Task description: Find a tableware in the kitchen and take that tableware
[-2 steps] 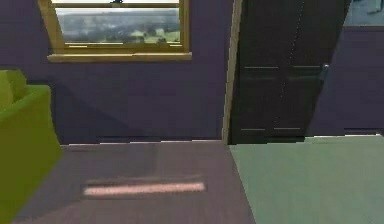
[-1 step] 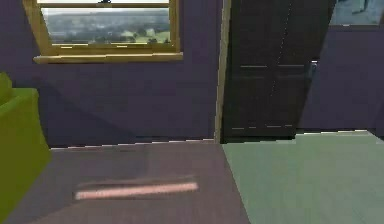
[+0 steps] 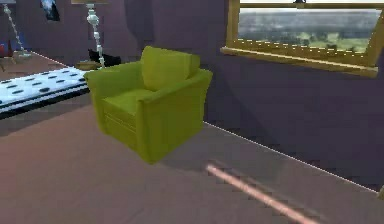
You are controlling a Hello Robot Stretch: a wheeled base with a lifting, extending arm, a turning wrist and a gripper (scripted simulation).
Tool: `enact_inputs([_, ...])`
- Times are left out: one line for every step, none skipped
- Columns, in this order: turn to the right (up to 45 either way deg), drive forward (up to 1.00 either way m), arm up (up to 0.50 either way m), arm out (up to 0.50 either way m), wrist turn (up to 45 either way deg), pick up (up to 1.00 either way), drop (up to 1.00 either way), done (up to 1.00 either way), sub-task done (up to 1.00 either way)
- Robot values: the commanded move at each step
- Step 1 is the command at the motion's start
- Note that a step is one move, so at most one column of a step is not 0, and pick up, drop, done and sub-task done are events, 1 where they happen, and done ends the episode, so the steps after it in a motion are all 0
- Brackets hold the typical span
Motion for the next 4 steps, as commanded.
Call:
enact_inputs([-45.0,0.0,0.0,0.0,0.0,0.0,0.0,0.0,0.0])
enact_inputs([-6.0,0.0,0.0,0.0,0.0,0.0,0.0,0.0,0.0])
enact_inputs([0.0,0.15,0.0,0.0,0.0,0.0,0.0,0.0,0.0])
enact_inputs([45.0,0.0,0.0,0.0,0.0,0.0,0.0,0.0,0.0])
